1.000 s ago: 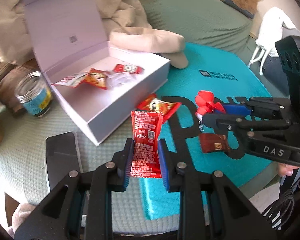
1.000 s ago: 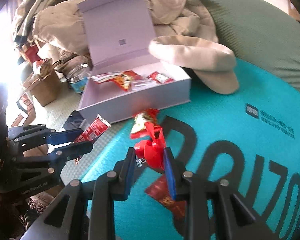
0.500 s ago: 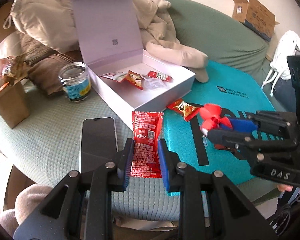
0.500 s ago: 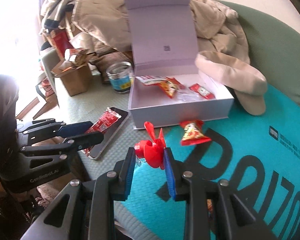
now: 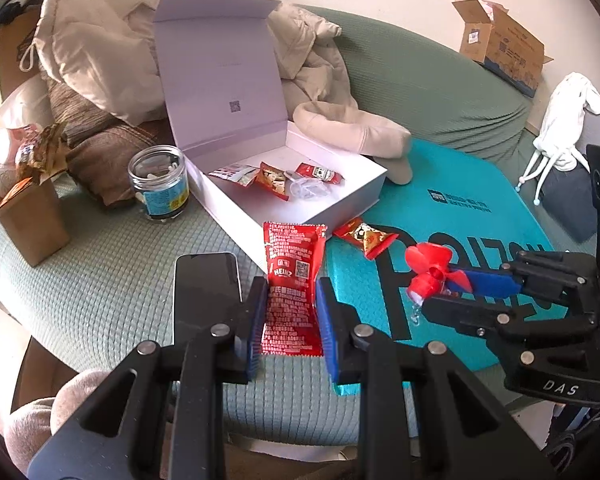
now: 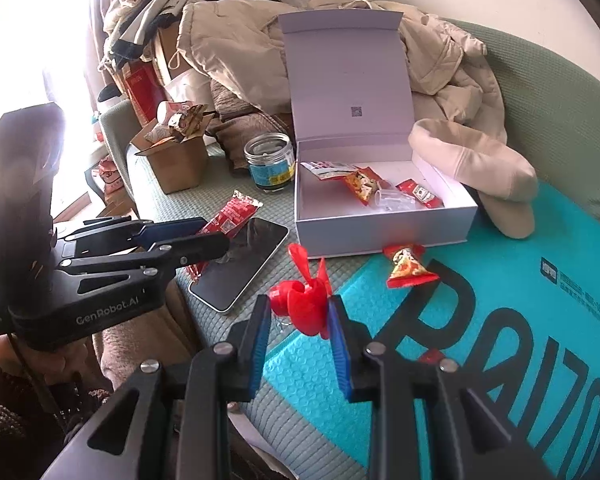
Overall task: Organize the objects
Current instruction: 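Carry the red fan with right gripper while left carries sauce sachet into white box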
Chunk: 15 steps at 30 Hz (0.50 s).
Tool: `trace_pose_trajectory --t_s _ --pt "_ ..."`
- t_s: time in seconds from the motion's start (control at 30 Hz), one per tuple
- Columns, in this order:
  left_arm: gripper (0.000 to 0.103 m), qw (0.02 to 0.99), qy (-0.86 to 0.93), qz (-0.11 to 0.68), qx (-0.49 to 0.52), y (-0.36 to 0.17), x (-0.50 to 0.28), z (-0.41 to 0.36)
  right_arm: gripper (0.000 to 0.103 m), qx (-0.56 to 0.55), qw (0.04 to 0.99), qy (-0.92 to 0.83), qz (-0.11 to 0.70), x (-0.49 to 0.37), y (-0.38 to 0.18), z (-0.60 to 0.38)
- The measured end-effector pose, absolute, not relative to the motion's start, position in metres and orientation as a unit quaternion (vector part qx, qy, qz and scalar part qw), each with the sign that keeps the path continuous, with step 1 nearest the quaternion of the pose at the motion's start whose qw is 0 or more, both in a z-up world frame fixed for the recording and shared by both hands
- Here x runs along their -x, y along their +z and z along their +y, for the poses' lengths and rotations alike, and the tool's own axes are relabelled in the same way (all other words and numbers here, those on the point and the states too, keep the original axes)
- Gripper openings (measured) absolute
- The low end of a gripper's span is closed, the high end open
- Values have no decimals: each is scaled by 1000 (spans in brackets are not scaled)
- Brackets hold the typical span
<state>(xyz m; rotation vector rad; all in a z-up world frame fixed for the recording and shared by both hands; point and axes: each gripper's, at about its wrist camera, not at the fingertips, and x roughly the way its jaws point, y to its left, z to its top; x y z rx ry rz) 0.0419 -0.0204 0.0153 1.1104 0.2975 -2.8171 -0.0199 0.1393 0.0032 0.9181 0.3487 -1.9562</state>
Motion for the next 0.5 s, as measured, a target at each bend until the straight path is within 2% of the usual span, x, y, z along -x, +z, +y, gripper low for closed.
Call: trace_pose_trajectory --t_s 0.5 --pt "23 7 -911 106 -400 -2 33 -65 28 -406 424 -799 132 80 -8 97"
